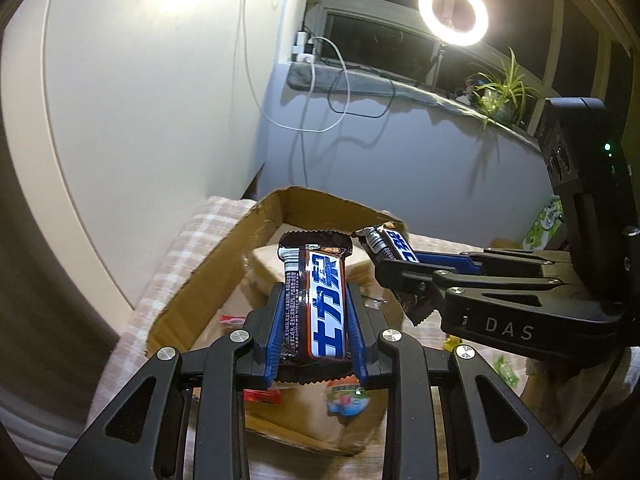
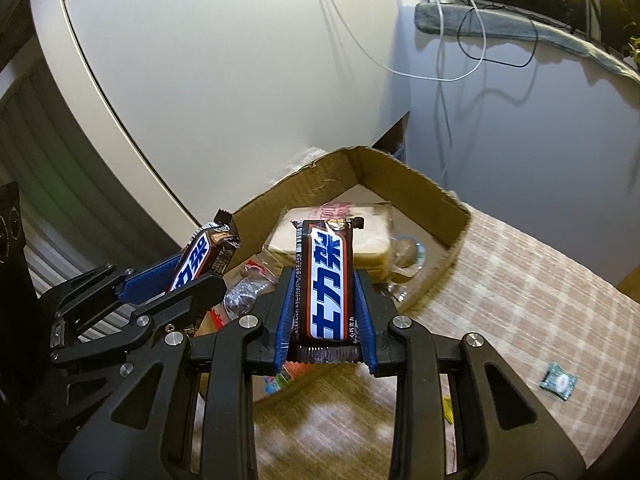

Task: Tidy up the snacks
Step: 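Open the right gripper to drop its chocolate bar while the left drops its bar, then withdraw both open grippers from the box toward the remaining candies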

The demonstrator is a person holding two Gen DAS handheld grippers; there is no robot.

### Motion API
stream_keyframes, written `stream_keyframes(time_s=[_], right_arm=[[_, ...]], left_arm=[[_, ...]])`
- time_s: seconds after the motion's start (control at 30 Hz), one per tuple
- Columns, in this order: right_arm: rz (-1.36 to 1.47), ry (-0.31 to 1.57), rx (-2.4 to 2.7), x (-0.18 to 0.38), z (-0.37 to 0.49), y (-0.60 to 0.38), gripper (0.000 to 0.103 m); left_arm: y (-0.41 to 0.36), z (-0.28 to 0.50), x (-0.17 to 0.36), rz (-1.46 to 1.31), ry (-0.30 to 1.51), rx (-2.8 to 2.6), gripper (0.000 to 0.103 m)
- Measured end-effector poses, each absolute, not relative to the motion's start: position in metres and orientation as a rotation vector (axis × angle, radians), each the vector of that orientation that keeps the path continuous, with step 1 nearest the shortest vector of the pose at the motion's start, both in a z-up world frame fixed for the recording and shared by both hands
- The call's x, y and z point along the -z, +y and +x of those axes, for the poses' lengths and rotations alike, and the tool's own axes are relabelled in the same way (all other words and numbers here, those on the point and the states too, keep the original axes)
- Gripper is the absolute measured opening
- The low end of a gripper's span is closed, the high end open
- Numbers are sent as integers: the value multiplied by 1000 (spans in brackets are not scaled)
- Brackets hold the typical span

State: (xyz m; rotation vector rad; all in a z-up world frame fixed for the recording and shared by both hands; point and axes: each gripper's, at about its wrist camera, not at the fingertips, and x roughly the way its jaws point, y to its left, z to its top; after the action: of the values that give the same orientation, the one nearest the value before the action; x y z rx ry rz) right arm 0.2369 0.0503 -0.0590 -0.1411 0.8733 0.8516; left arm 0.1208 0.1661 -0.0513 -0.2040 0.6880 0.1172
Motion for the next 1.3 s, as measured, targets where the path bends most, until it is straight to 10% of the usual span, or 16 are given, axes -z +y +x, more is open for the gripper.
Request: stream_keyframes(time_s=[0.47, 0.57, 0.73, 1.3], right_arm=[[-157, 880, -853, 63, 251, 74, 31], [-157, 861, -839, 60, 251, 74, 59], [-148, 842, -824, 55, 251, 73, 74], [-110, 821, -786, 43, 248, 43, 92]], left_arm=[[189, 127, 57, -244, 703, -163, 28], [191, 128, 56, -249, 697, -172, 37], [192, 126, 53, -250, 681, -179, 55], [179, 123, 45, -231, 666, -159, 63]])
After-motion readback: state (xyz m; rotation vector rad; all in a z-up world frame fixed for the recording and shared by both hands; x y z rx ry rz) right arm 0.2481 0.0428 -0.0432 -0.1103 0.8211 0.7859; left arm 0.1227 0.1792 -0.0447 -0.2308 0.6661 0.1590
